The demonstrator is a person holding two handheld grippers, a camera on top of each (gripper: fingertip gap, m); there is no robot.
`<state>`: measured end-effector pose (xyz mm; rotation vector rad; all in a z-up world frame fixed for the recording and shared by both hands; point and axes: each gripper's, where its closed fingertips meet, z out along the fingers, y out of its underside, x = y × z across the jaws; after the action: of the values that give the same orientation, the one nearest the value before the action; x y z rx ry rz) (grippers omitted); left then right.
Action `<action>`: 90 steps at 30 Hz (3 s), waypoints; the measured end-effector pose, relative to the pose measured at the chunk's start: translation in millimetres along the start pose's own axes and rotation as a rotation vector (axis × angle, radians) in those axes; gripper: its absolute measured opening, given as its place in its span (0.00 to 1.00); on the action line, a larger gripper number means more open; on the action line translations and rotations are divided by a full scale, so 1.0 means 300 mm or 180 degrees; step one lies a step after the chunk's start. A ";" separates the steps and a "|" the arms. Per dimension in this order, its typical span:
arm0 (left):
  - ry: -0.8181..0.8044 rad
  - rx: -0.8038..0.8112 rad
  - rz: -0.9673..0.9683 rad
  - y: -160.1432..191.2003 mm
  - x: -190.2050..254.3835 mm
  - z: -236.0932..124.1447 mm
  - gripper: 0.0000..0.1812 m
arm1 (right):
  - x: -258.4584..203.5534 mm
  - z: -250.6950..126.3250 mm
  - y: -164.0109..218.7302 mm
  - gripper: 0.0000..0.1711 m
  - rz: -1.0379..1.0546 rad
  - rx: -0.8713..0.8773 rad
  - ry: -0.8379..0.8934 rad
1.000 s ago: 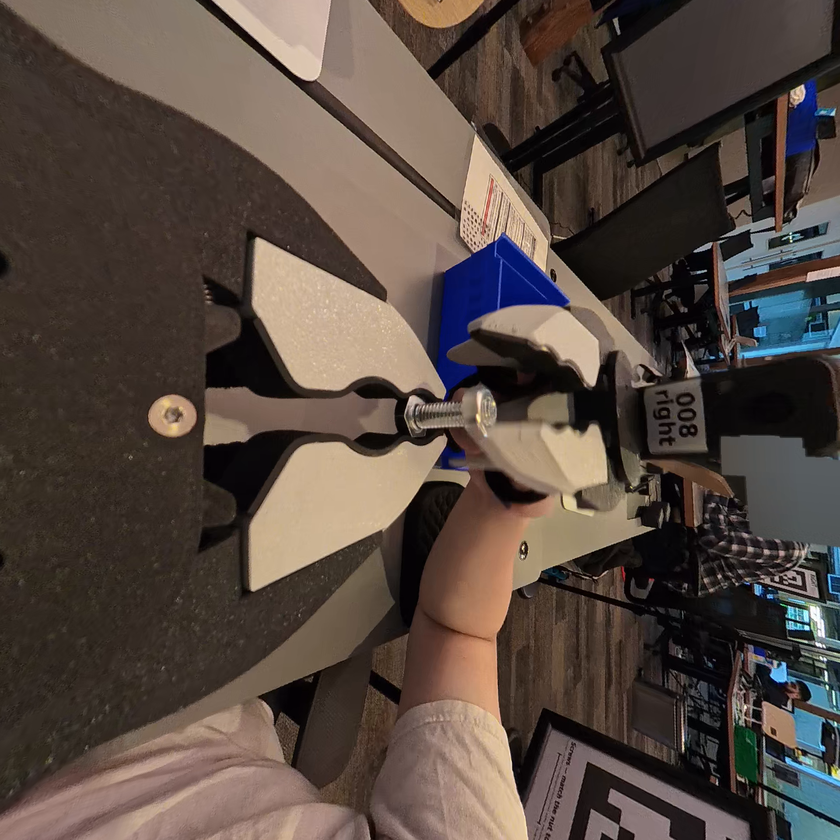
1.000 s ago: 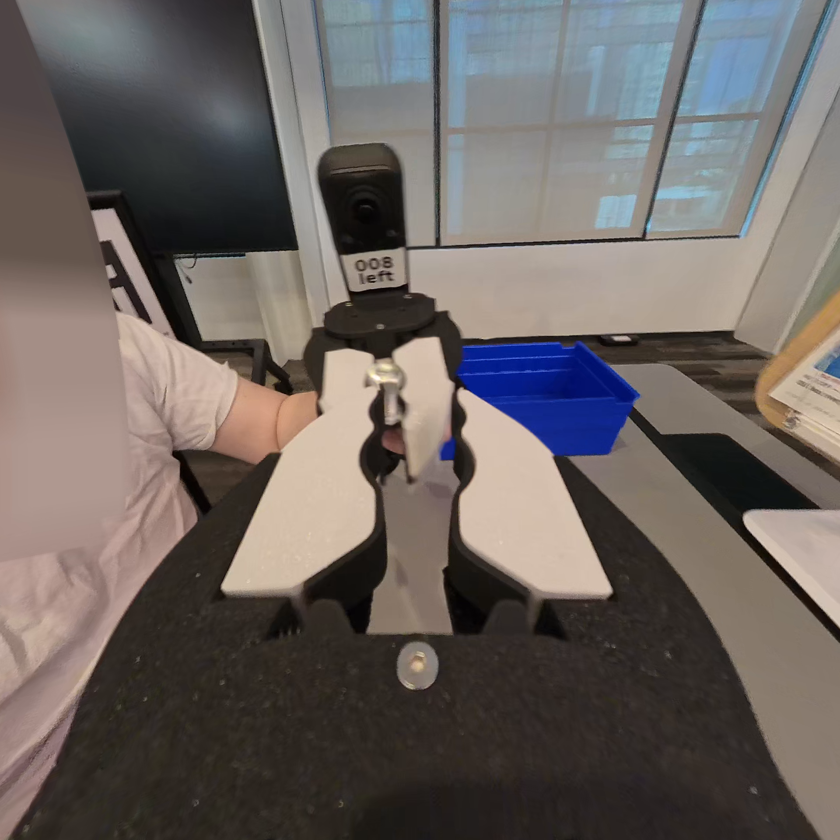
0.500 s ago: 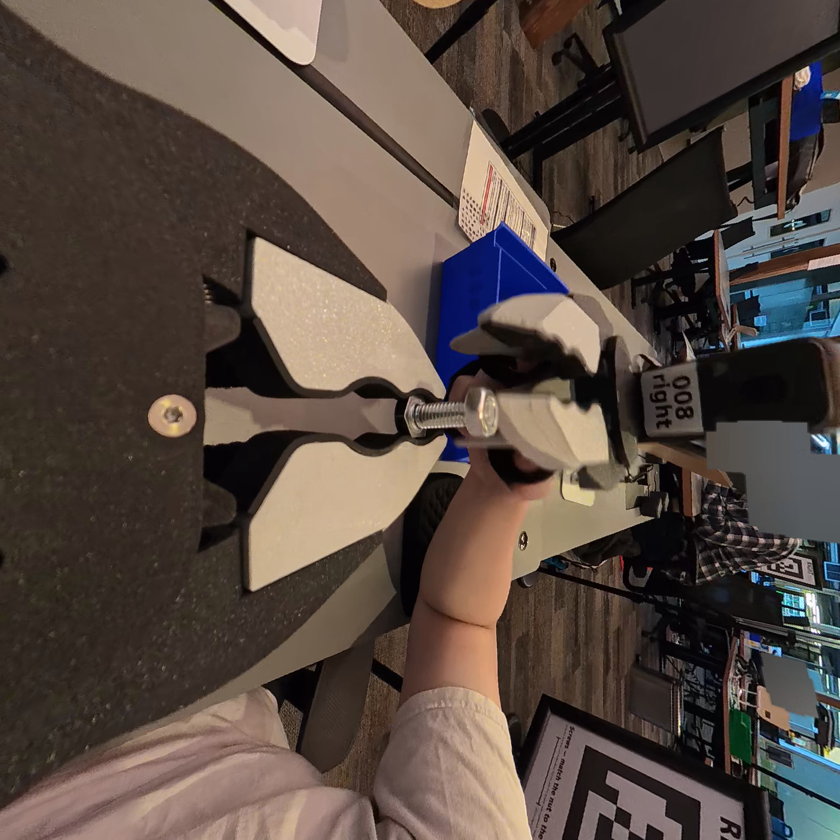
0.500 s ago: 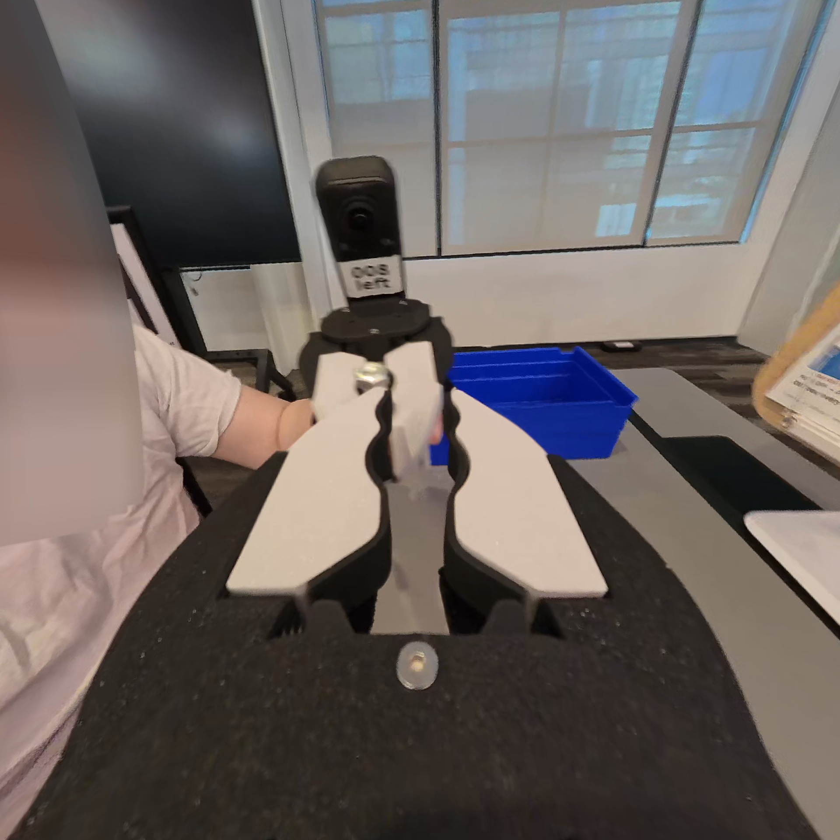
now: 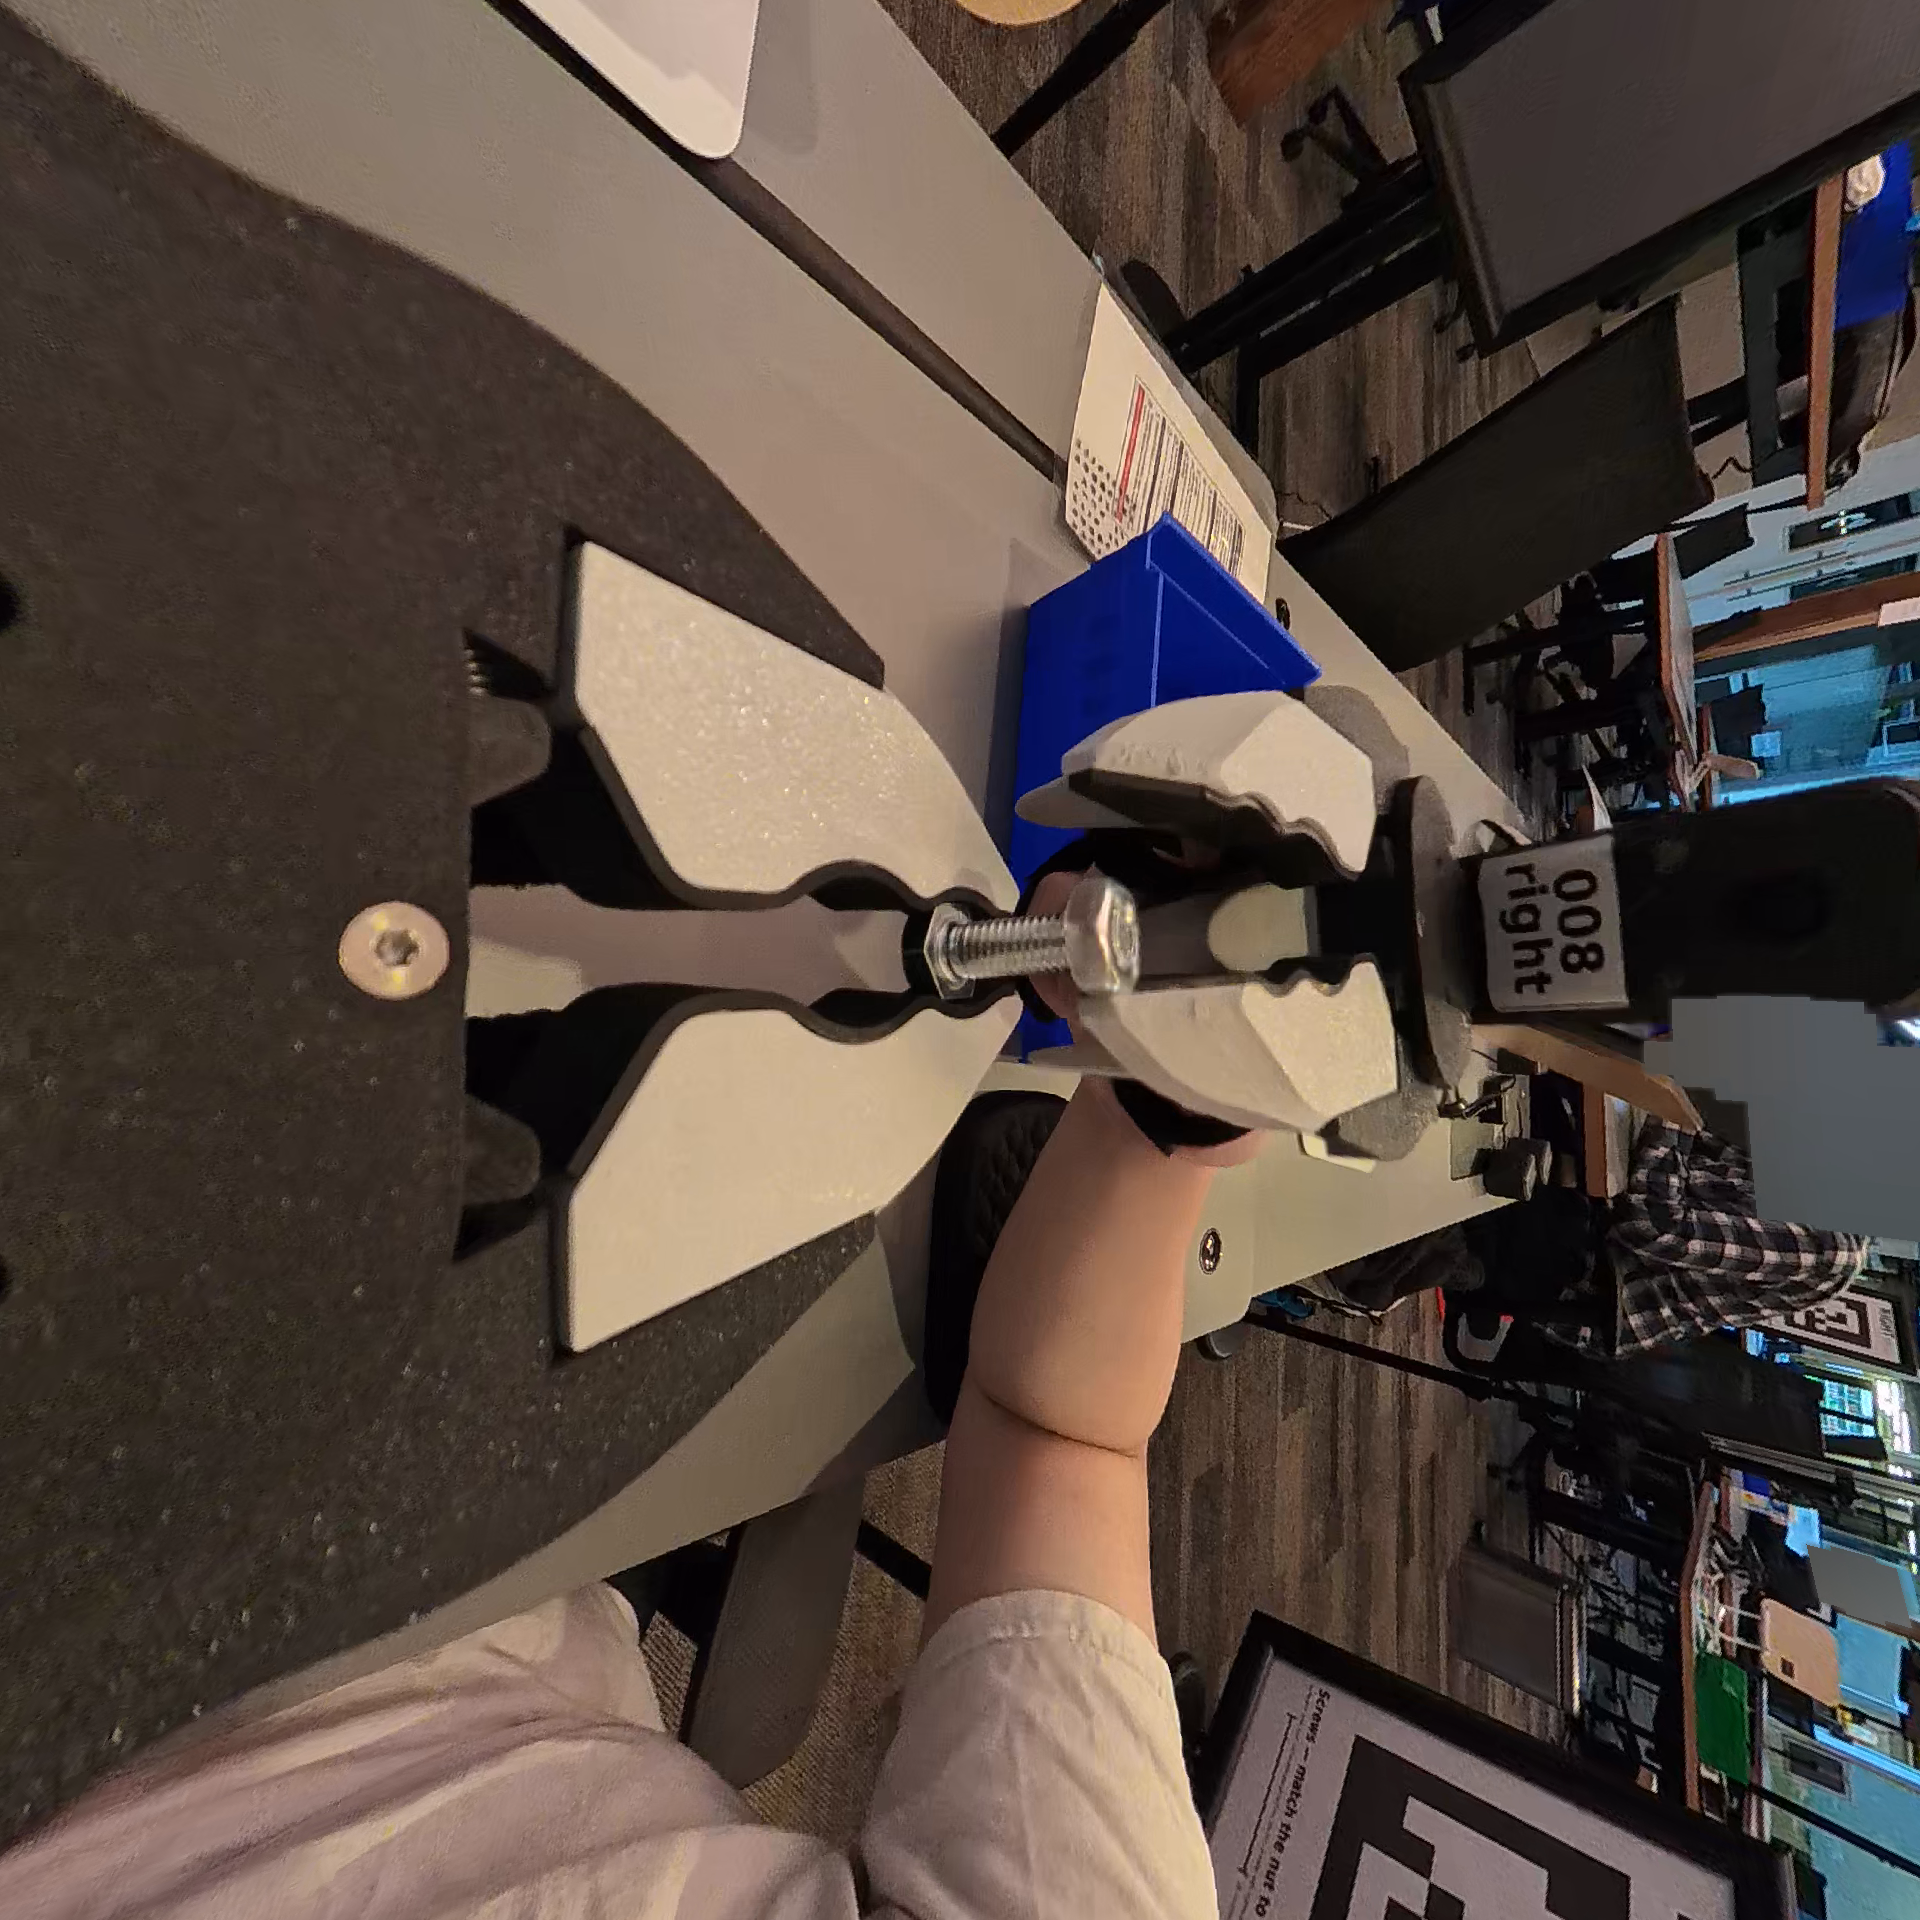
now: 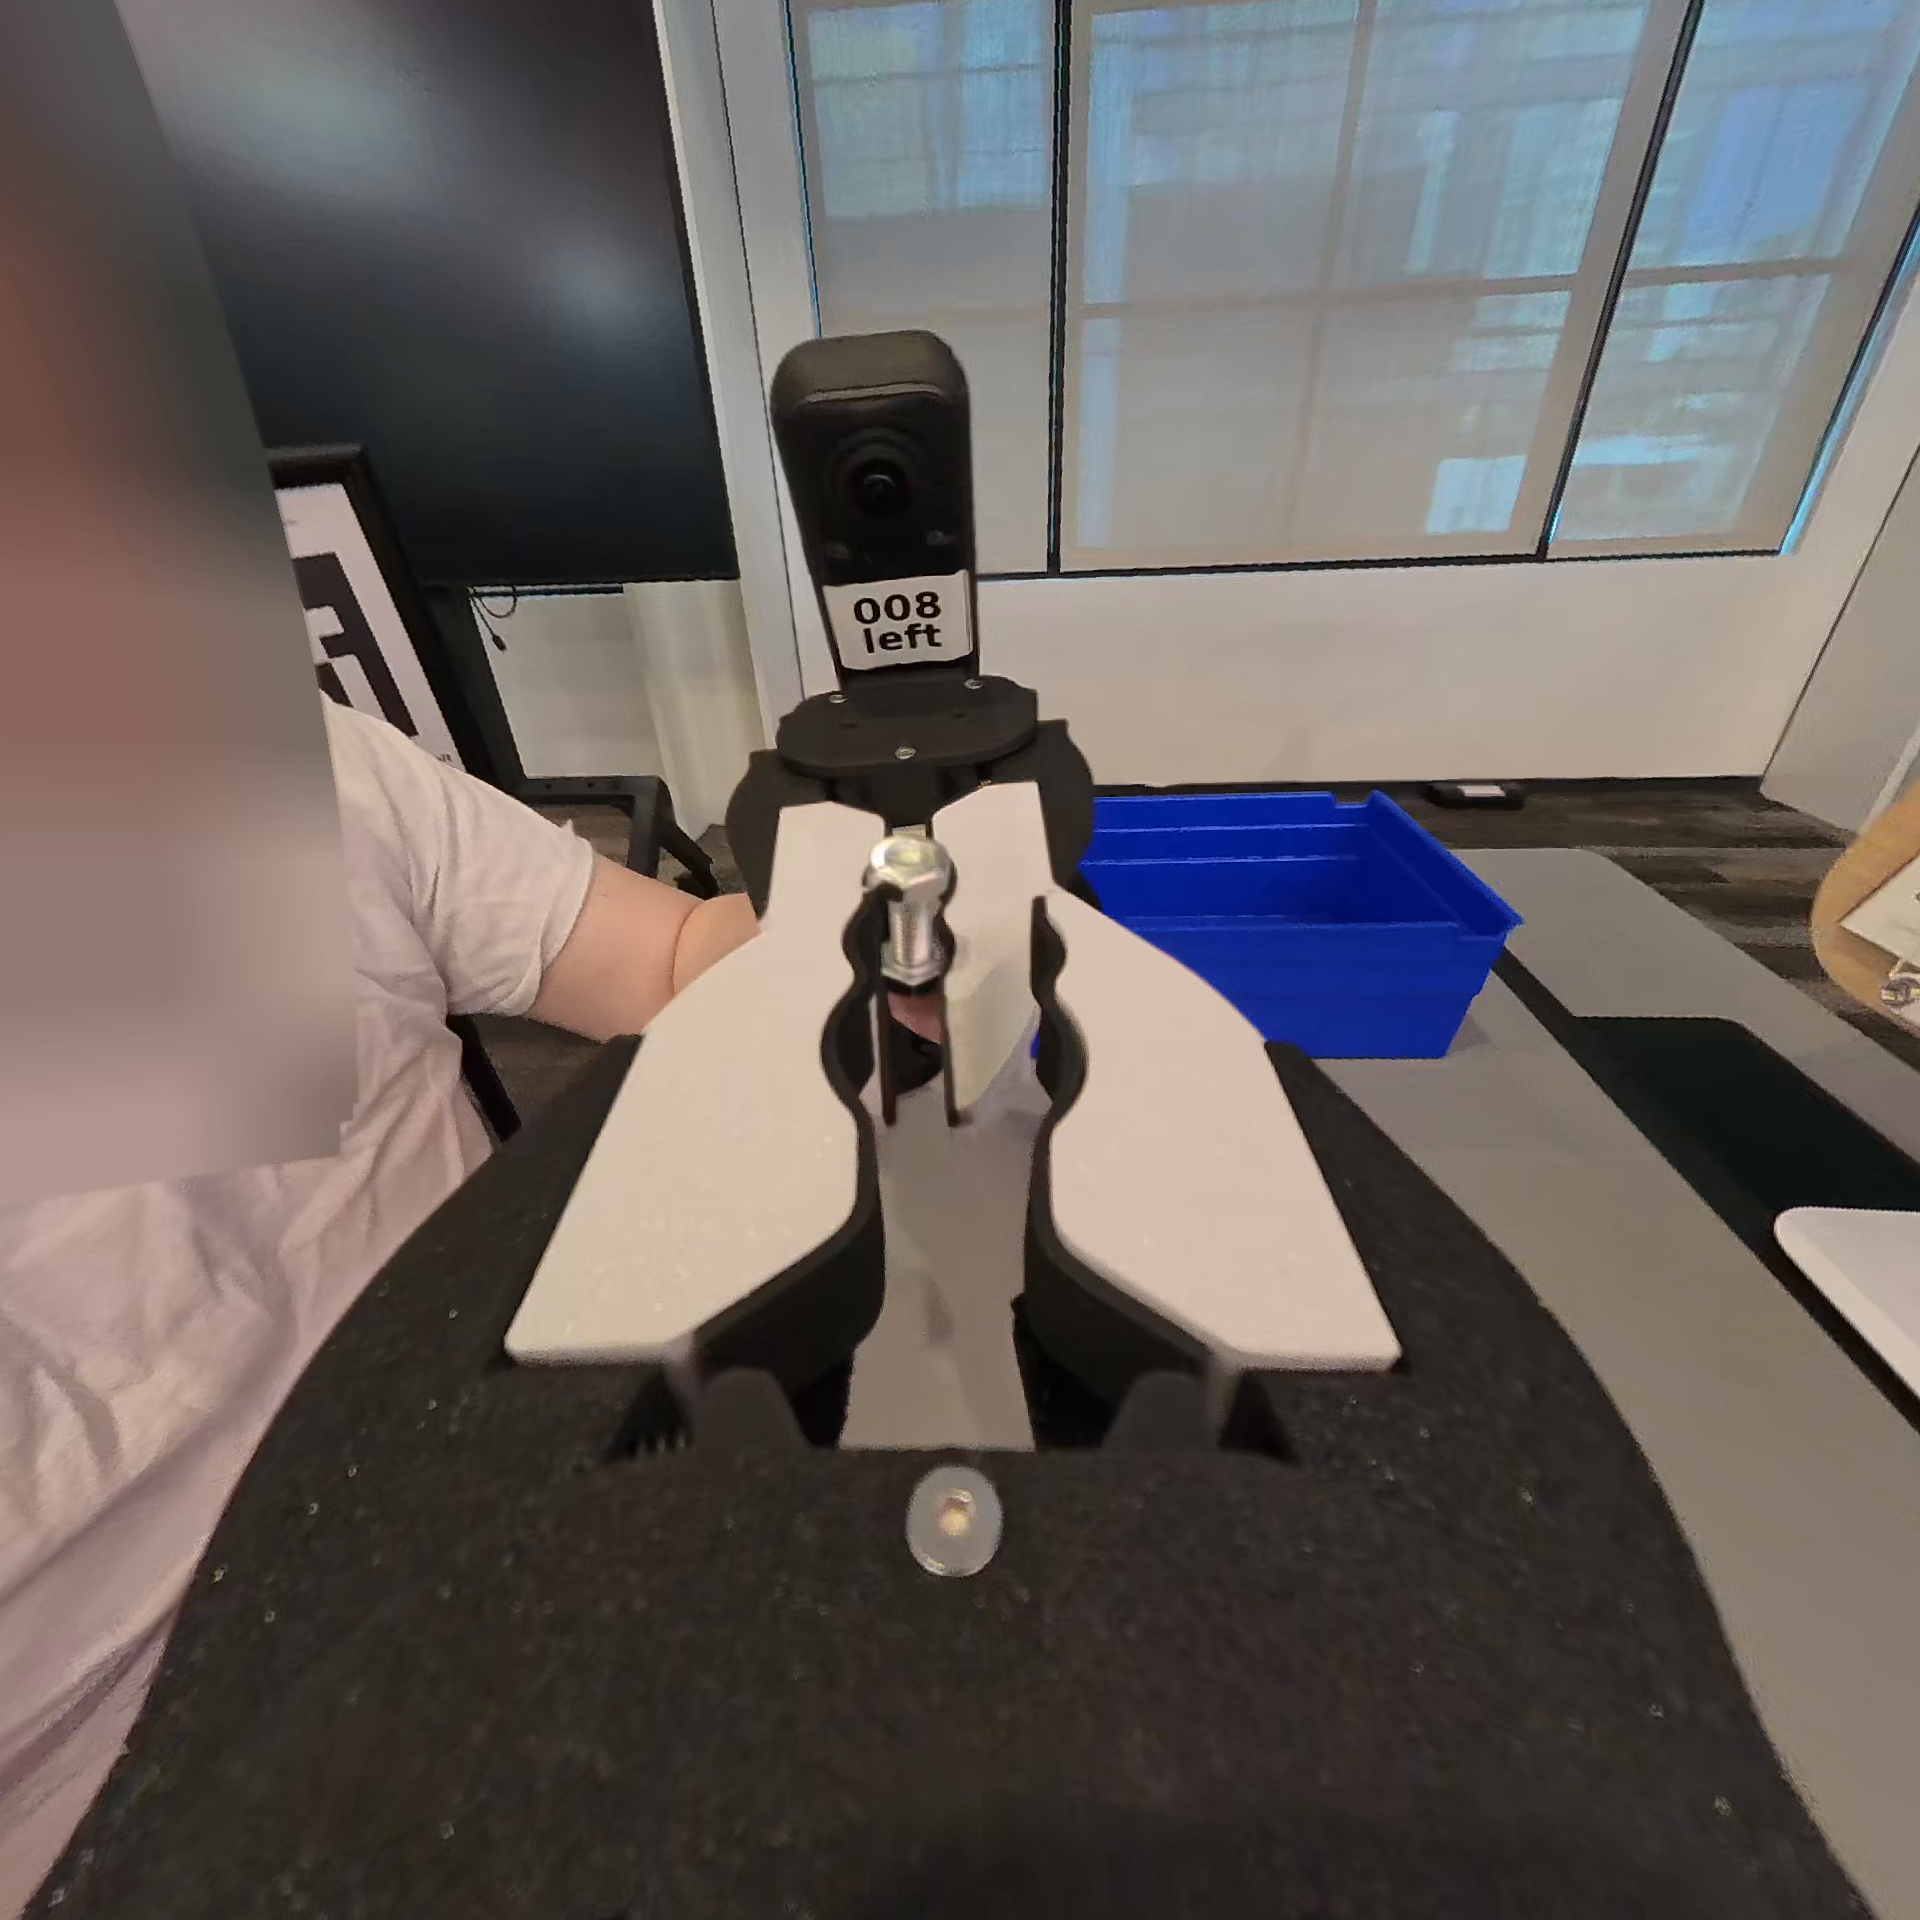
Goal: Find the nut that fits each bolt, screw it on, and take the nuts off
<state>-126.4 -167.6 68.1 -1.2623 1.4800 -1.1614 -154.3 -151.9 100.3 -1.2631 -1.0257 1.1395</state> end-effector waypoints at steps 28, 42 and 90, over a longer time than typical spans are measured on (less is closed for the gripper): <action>0.0036 0.0030 0.0013 -0.010 0.008 -0.007 0.05 | -0.045 0.015 -0.031 0.14 -0.0106 0.0082 -0.0065; 0.0050 0.0021 0.0022 -0.009 0.013 -0.005 0.05 | -0.039 -0.001 -0.045 0.13 -0.0028 0.0161 -0.0085; 0.0015 0.0554 -0.0302 -0.047 -0.009 0.005 0.05 | 0.003 -0.019 -0.121 0.16 -0.0597 0.0455 0.0773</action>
<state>-121.6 -166.1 81.7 -1.2211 1.3036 -1.3262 -146.1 -150.9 136.0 -1.1345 -0.8461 0.8760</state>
